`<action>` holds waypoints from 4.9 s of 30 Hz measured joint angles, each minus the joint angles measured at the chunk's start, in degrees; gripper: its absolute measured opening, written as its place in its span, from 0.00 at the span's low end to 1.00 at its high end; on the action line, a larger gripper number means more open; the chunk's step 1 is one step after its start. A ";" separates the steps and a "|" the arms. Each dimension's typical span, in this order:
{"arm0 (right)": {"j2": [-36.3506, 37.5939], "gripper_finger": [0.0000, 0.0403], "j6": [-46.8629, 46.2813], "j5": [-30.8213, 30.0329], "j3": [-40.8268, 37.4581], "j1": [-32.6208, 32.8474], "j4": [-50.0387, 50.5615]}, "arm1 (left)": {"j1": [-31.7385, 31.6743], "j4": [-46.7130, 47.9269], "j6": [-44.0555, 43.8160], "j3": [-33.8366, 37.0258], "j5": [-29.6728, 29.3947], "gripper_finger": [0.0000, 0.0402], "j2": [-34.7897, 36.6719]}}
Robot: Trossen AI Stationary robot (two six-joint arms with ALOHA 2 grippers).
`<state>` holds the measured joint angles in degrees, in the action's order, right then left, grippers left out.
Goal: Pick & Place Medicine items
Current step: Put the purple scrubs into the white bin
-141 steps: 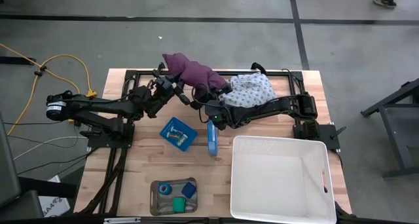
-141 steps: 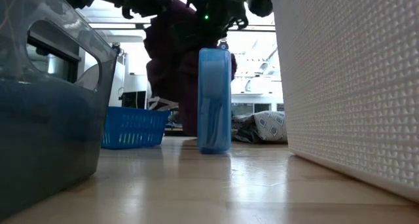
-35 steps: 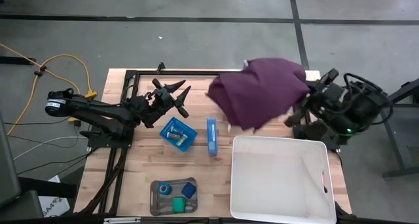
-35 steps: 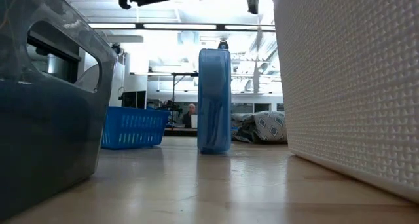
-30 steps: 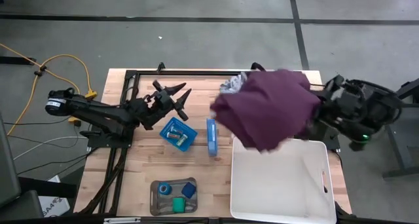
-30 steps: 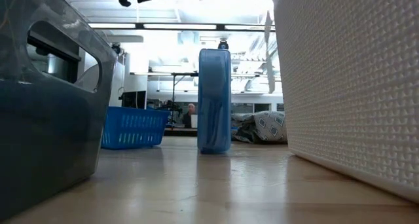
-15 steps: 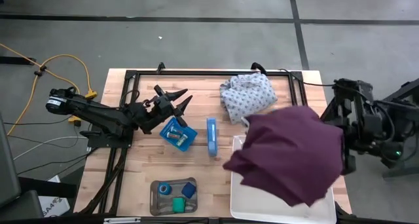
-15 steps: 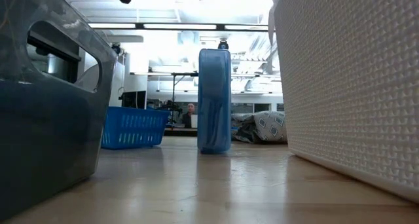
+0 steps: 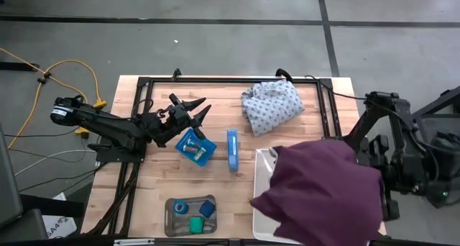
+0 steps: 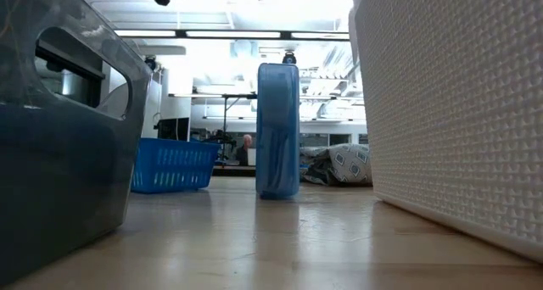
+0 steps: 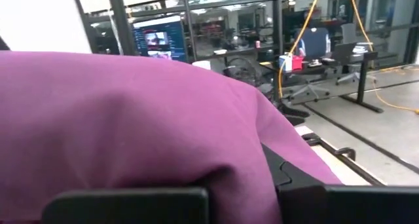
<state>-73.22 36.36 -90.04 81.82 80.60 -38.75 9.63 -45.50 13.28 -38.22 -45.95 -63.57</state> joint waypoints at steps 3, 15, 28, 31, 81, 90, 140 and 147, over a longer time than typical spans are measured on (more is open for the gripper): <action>-1.78 0.07 -2.05 0.16 0.00 0.20 2.93 | 0.00 0.00 -0.02 0.00 0.01 0.34 0.00; -5.62 0.07 -2.15 0.28 -0.02 0.15 15.54 | 0.00 0.00 -0.02 0.00 0.02 0.34 0.00; -4.73 0.07 -7.84 0.09 -0.02 3.20 29.34 | 0.00 0.02 -1.31 0.00 0.04 0.34 0.00; -4.73 0.07 -12.38 0.37 -0.02 4.50 33.17 | 0.00 0.02 -1.31 0.00 0.04 0.34 0.00; 2.83 0.16 -89.10 40.70 -0.04 -17.88 103.08 | 1.44 0.04 -1.25 0.02 0.04 0.34 0.00; 3.42 0.16 -105.71 61.93 -0.04 -23.08 109.20 | 1.44 0.04 -1.22 0.02 0.07 0.34 -0.01; -21.28 0.18 -111.15 83.94 -0.04 -28.66 122.41 | 1.44 0.45 0.17 0.02 0.05 0.34 -0.02; -21.28 0.27 -106.86 82.63 -0.04 -28.96 119.44 | 1.44 0.44 0.21 0.02 0.04 0.34 -0.02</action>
<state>-94.50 -70.50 -7.41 81.78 51.64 80.68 11.07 -45.06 13.49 -38.20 -45.91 -63.59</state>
